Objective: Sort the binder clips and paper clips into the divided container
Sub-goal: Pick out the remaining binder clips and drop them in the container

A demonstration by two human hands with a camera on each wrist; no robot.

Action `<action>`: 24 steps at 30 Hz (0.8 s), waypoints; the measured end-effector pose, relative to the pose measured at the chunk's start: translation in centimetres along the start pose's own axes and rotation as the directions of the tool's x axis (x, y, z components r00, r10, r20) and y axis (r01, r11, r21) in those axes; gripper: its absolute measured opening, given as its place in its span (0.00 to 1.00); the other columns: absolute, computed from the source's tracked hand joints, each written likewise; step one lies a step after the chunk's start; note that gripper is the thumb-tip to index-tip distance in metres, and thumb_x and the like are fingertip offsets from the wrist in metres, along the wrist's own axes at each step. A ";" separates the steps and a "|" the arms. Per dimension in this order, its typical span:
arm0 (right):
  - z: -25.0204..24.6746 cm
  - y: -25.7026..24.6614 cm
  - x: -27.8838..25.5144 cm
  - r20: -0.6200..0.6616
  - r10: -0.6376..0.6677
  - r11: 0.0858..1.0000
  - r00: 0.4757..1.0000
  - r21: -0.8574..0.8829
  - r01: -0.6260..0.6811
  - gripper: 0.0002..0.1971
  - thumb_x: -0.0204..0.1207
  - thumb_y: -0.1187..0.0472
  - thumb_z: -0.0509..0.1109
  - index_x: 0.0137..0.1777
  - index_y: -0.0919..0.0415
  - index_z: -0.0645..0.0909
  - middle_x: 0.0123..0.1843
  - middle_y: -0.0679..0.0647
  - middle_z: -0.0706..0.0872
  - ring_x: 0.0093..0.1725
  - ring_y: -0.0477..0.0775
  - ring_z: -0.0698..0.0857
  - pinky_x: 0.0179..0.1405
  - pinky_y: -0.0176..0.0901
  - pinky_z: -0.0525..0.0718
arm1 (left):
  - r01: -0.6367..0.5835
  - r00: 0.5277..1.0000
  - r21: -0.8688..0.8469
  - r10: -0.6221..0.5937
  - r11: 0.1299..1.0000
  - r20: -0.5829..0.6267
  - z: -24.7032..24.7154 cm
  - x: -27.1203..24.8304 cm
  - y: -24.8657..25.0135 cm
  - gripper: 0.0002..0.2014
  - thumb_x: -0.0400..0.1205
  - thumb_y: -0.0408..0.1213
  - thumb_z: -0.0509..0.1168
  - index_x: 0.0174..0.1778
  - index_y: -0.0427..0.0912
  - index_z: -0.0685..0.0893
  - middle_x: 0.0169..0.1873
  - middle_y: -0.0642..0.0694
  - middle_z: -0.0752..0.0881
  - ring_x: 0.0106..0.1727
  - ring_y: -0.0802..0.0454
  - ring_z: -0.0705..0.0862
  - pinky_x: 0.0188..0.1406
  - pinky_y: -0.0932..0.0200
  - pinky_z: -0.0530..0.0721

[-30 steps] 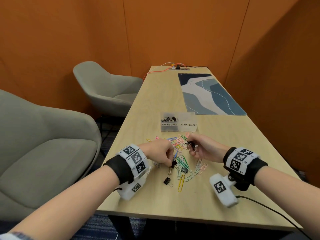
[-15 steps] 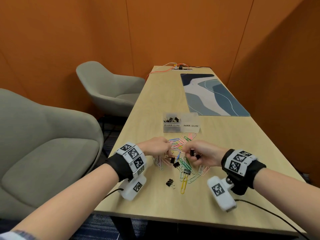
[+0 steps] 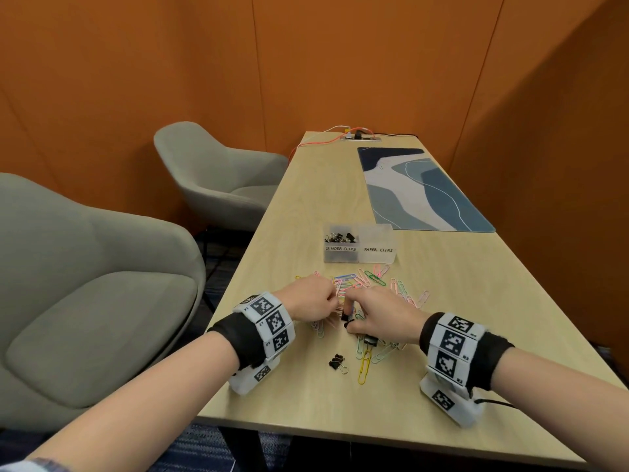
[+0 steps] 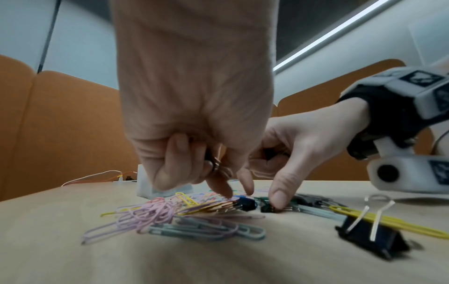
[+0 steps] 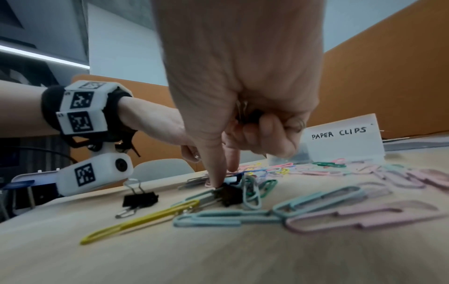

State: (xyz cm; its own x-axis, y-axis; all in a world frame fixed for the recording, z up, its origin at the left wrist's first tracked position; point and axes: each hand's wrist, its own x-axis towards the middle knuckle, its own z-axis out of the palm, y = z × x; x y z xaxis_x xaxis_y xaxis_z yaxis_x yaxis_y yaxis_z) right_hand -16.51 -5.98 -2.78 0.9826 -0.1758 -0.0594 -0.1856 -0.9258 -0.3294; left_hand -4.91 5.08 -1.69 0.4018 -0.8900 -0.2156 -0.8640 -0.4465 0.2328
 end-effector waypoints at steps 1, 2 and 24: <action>0.0 0.1 -0.1 0.003 -0.006 1.000 1.000 -0.013 0.006 0.10 0.72 0.55 0.71 0.51 0.56 0.79 0.29 0.41 0.69 0.38 0.54 0.74 0.39 0.47 0.74 | -0.015 1.000 -0.007 0.015 1.000 0.002 0.0 0.0 -0.1 0.14 0.85 0.35 0.52 0.53 0.32 0.80 0.51 0.32 0.85 0.56 0.37 0.82 0.53 0.52 0.76; 0.0 0.1 -0.2 0.003 -0.012 1.000 1.000 -0.029 0.012 0.10 0.72 0.55 0.70 0.51 0.56 0.80 0.29 0.41 0.69 0.38 0.54 0.74 0.38 0.46 0.74 | -0.030 0.999 -0.019 0.030 0.999 0.010 0.0 0.0 -0.2 0.13 0.85 0.34 0.51 0.57 0.34 0.78 0.54 0.32 0.85 0.58 0.37 0.81 0.54 0.52 0.75; -1.0 2.3 -0.1 0.215 0.210 0.899 0.954 0.341 -0.275 0.11 0.76 0.54 0.71 0.38 0.53 0.71 0.31 0.48 0.73 0.26 0.44 0.71 0.22 0.32 0.69 | -0.110 0.990 0.040 0.105 0.993 0.096 1.1 1.2 0.9 0.10 0.85 0.36 0.55 0.60 0.35 0.70 0.56 0.32 0.83 0.57 0.36 0.80 0.50 0.49 0.75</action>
State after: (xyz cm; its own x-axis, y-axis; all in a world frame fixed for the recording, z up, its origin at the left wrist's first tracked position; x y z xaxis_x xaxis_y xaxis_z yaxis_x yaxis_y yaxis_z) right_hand -17.05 -8.43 -2.55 0.8989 -0.2903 -0.3281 -0.4358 -0.6695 -0.6015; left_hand -5.50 3.71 -2.80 0.2777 -0.9191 -0.2795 -0.9142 -0.3422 0.2170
